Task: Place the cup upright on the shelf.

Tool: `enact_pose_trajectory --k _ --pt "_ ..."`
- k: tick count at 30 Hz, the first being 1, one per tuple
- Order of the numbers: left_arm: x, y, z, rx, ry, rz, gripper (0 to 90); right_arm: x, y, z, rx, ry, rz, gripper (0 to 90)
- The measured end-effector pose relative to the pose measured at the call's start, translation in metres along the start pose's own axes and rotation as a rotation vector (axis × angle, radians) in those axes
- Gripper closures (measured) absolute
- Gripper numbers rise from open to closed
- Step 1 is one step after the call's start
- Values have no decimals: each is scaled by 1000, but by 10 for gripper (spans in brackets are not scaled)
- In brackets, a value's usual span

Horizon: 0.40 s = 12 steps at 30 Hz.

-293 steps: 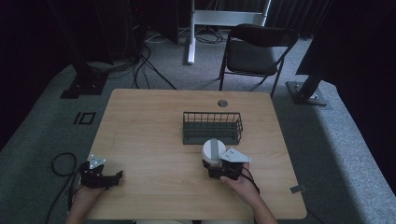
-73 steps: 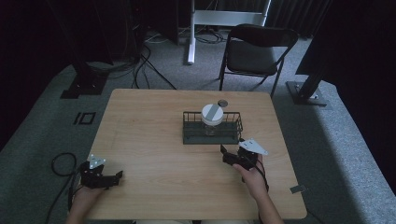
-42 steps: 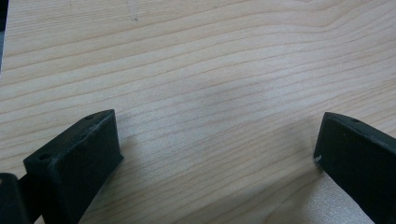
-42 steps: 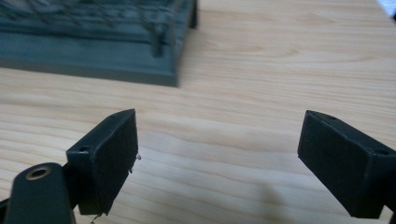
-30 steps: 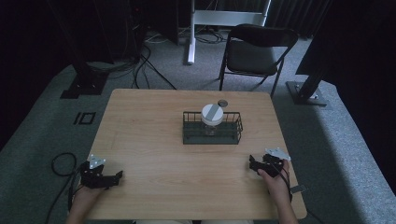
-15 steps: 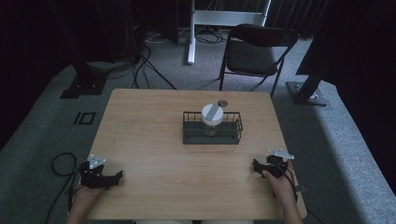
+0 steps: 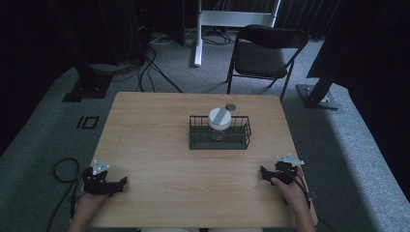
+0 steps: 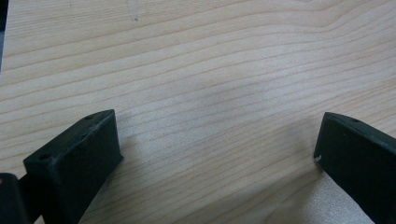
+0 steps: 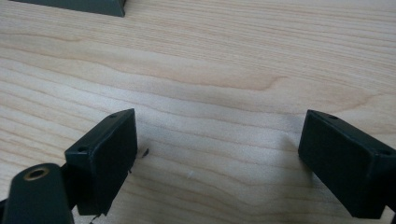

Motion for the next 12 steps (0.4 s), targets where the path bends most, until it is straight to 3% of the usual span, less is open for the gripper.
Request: enact_pose_trajectory --k 12 --pt "0 0 0 0 0 0 6 0 0 0 0 1 0 114"
Point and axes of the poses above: each handheld gripper's, and its own axes: y roughly backward along the jaws, z roughly out of its underside, x roughly to its right, the point moved 3 cm from there along -y, roughly forward along the jaws, and after that the axes turned 4 degrees about x, right-handed, at the moved point
